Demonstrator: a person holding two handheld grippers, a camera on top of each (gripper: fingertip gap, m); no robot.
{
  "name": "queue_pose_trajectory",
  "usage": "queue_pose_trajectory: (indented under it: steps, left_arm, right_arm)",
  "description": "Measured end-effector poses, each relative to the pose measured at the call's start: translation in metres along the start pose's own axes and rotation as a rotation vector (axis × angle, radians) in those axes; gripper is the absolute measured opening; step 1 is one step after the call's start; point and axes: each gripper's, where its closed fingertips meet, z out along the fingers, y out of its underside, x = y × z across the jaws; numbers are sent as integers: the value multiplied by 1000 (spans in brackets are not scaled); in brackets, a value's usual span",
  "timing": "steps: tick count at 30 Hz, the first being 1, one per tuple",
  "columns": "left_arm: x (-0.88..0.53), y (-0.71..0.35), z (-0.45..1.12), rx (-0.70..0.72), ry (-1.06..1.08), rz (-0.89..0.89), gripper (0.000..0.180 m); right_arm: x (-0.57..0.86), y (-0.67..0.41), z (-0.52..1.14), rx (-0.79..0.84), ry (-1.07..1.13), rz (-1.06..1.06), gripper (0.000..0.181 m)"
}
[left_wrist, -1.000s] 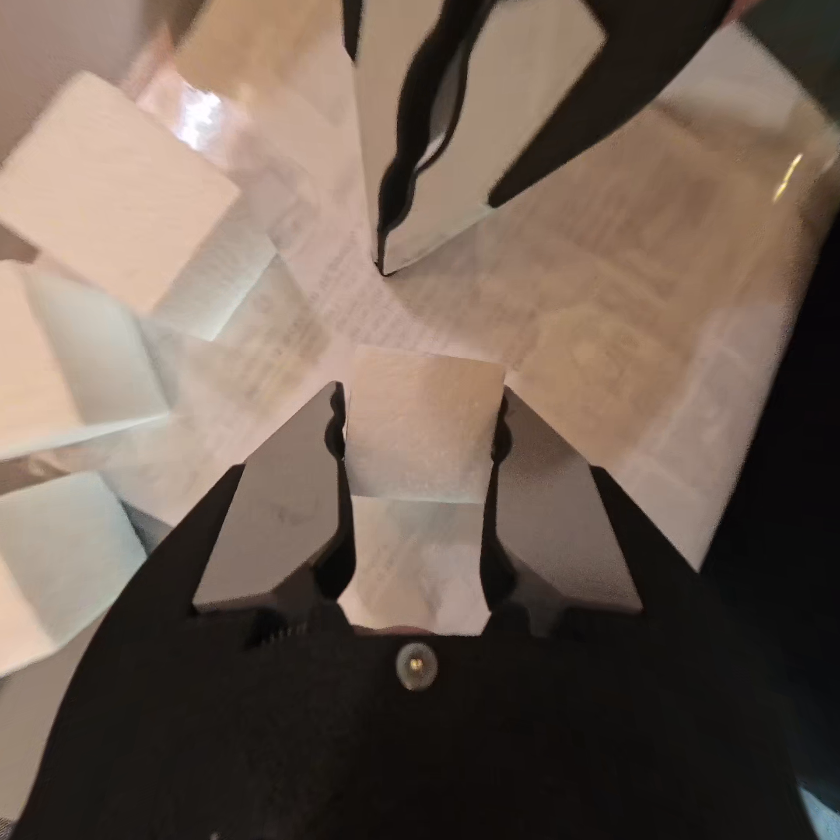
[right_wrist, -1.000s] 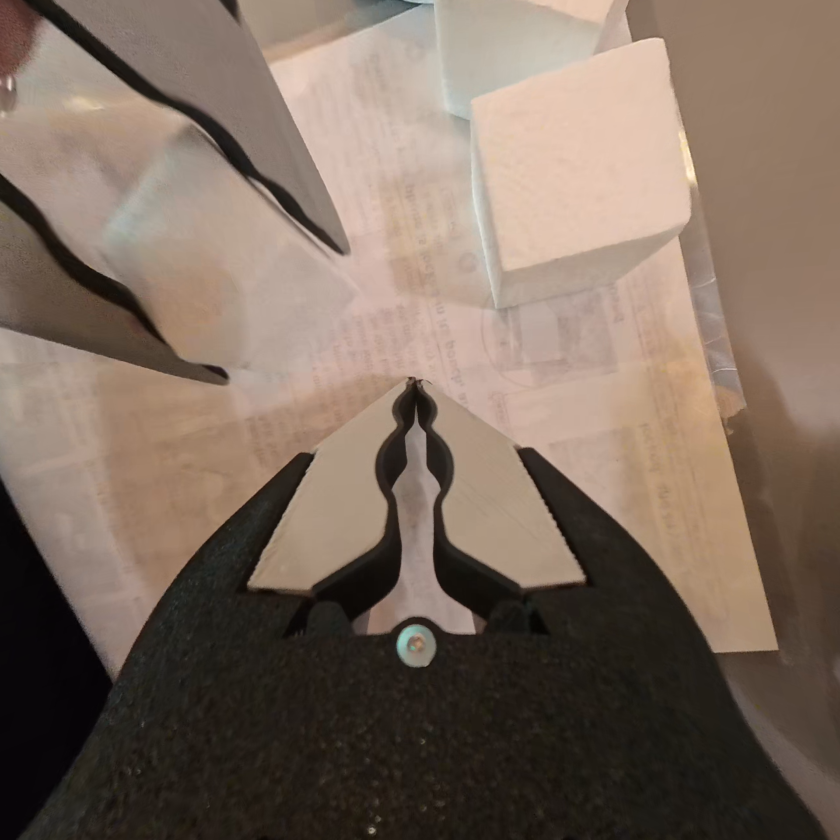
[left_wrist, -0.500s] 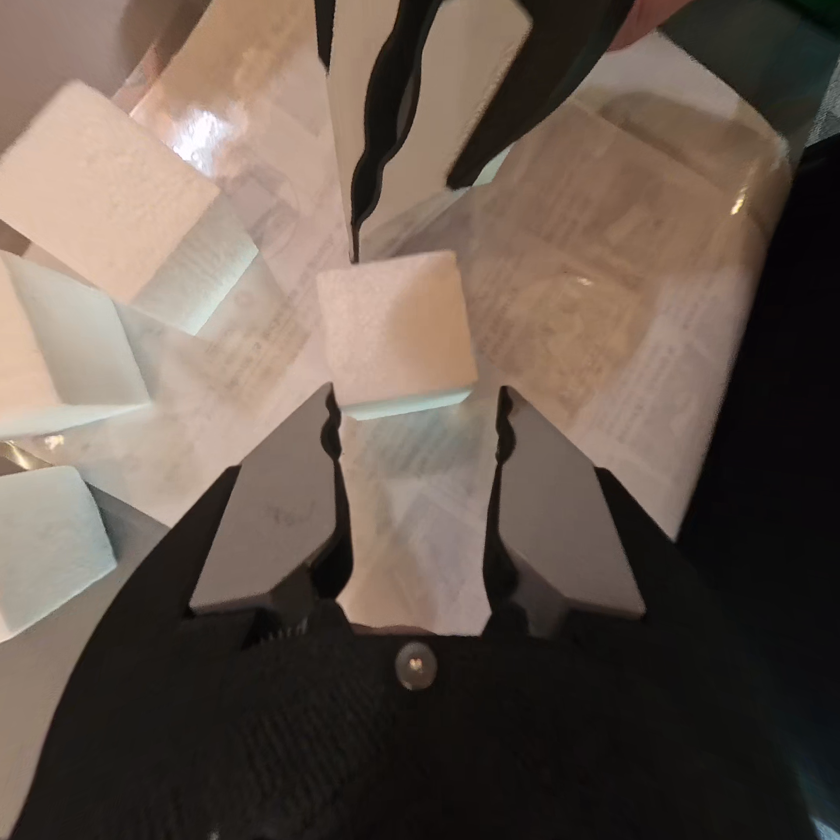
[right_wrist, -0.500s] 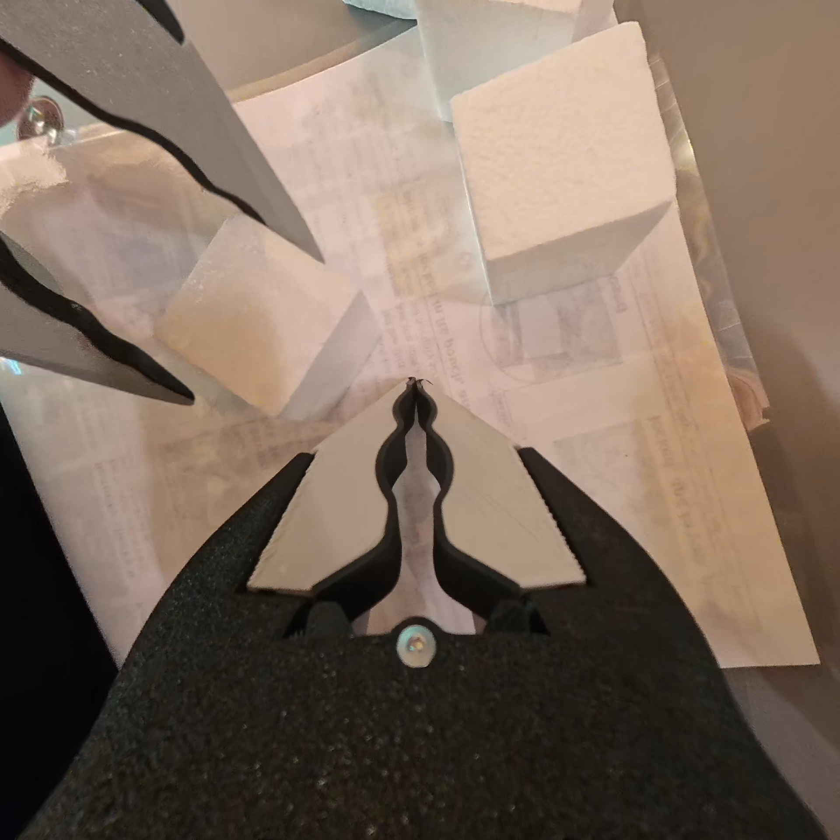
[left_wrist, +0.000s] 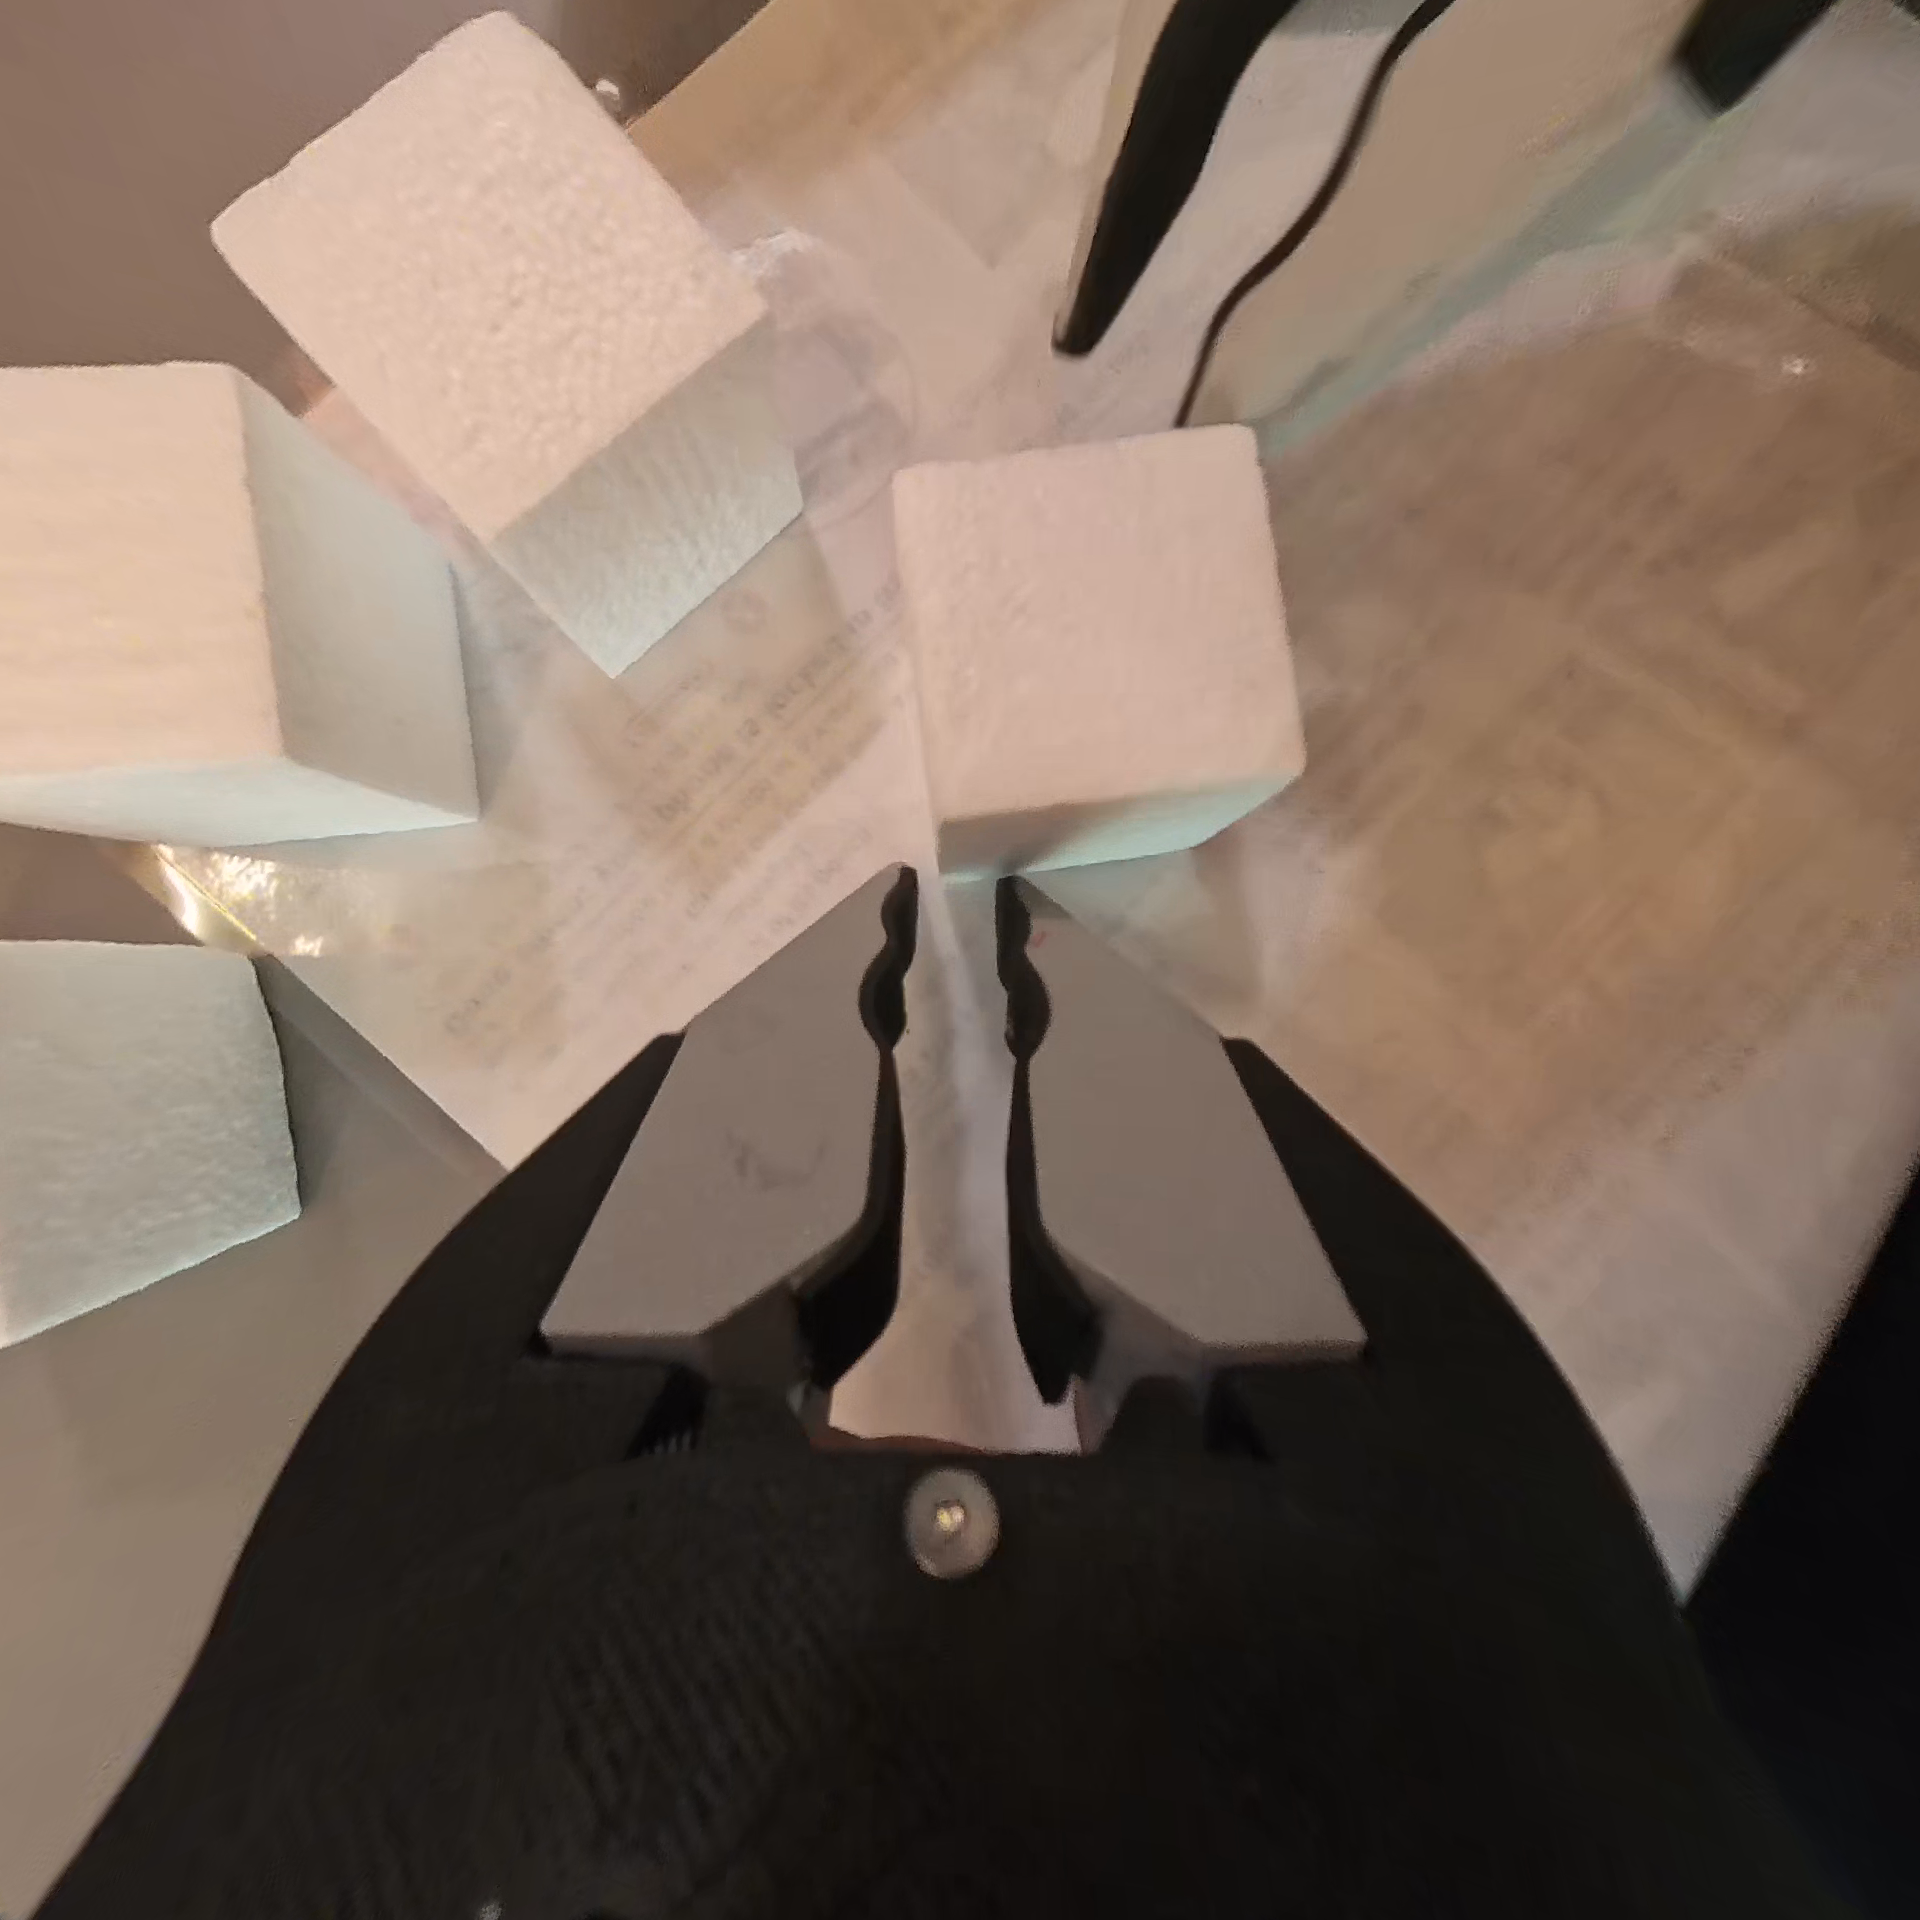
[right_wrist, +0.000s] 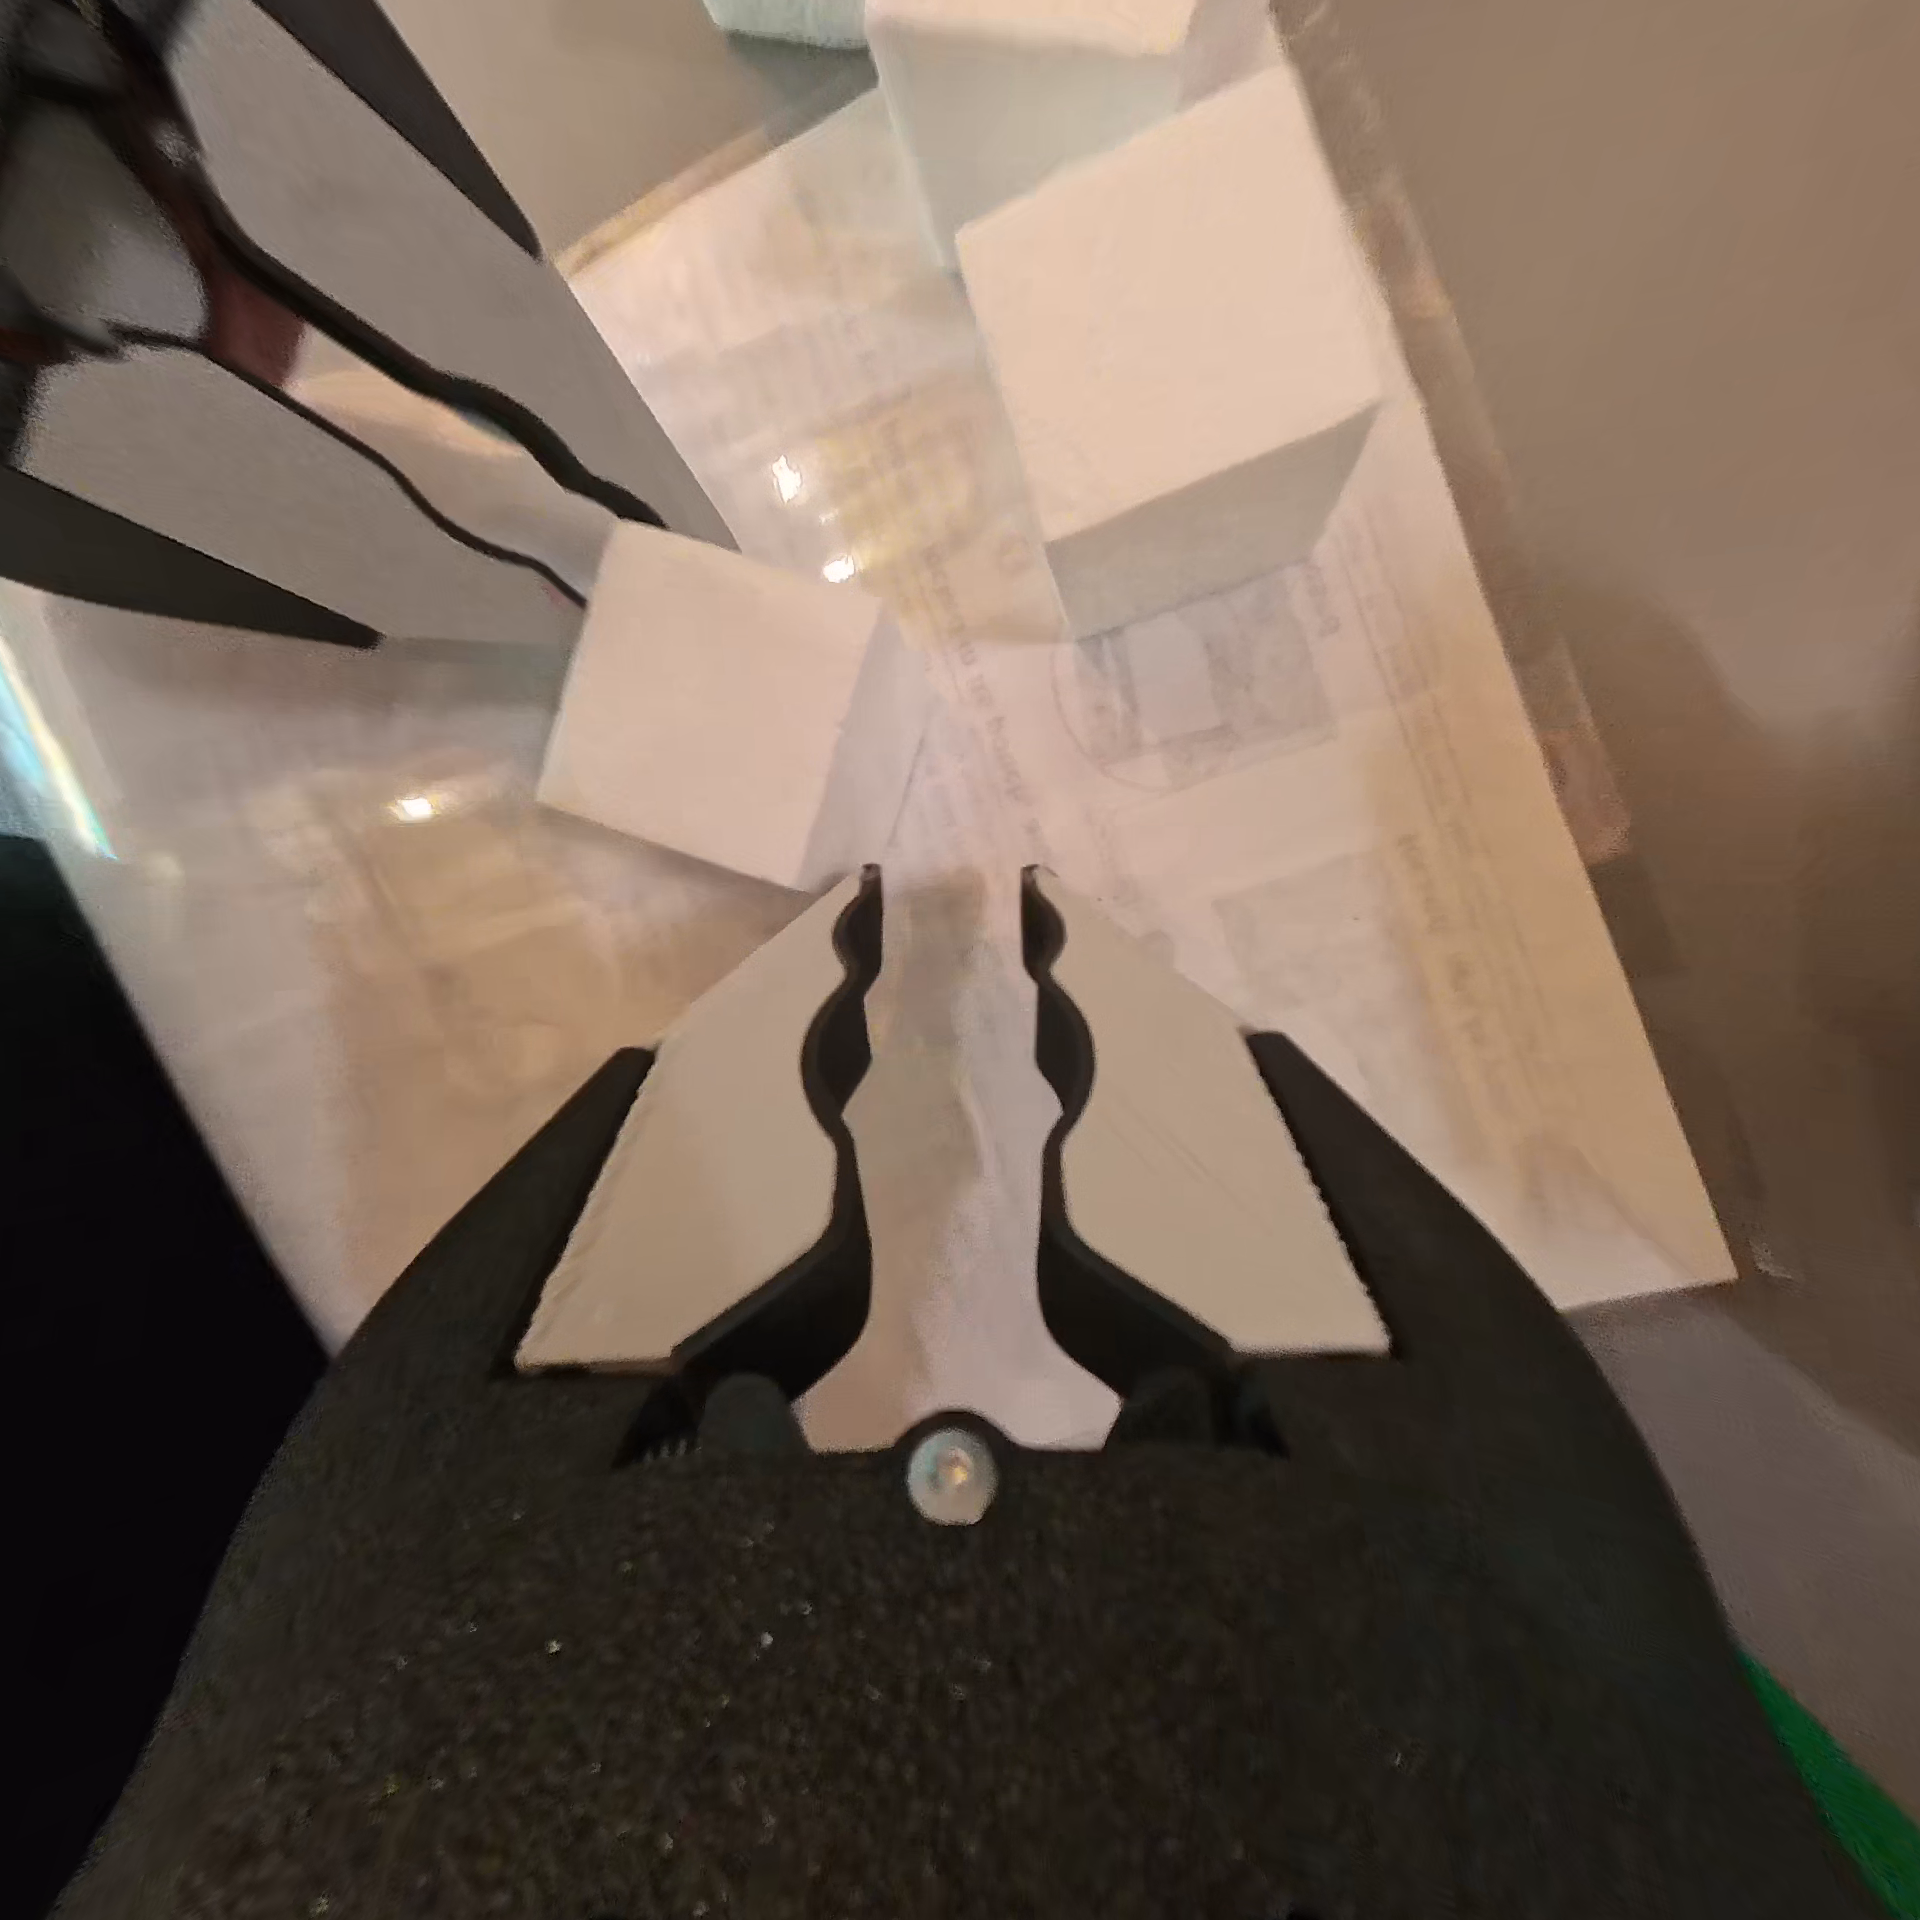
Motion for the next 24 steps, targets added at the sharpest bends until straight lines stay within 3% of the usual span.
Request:
queue_pose_trajectory:
  steps: [6,11,14,16,19,24]
  left_arm:
    - [-1,1,-1,20,2,-59,6]
    - [0,2,-2,29,0,-101,4]
    - [4,5,-3,28,10,-92,4]
    - [7,8,-5,27,12,-94,3]
    - [10,11,-7,31,21,-121,3]
    - [12,14,-10,34,44,-158,3]
  right_arm:
    - [-24,-32,-30,121,6,79,40]
    - [-33,-27,-8,14,92,125,52]
    - [-42,-22,10,-47,19,102,78]
    - [-36,-11,16,-147,37,-22,60]
    - [-26,3,16,-268,44,-208,59]
    - [-20,-12,0,-222,13,-317,59]
